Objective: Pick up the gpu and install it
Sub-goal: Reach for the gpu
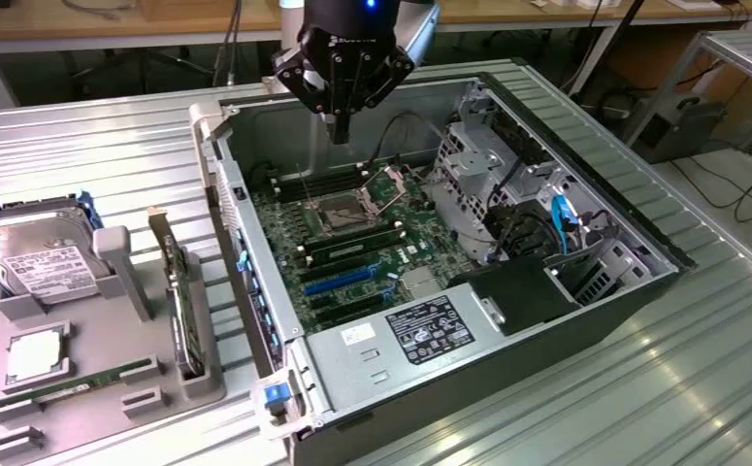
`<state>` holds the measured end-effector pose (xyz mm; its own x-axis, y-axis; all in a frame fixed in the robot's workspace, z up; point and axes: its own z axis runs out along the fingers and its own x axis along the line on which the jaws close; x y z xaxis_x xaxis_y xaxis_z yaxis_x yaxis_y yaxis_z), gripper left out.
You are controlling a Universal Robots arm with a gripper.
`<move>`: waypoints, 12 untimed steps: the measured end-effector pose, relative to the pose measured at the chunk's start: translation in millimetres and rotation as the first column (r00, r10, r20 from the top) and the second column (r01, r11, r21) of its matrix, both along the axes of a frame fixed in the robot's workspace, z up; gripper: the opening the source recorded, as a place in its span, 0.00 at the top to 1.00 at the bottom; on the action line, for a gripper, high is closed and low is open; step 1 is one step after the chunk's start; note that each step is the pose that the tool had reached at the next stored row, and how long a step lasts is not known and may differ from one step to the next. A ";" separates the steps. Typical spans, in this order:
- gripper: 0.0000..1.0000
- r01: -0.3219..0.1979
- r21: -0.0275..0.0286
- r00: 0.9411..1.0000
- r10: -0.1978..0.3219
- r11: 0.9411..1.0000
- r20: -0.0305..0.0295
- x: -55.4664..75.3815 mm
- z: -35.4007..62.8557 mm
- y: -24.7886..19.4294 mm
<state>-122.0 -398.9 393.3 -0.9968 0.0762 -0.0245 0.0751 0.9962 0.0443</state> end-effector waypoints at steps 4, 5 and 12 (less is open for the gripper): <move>0.89 0.000 0.000 1.000 0.000 1.000 0.000 0.0 0.1 -1.0; 0.89 0.000 0.000 1.000 0.000 1.000 0.000 -0.1 0.0 -3.0; 0.89 0.000 0.000 1.000 0.000 1.000 0.000 -9.0 -0.1 -26.3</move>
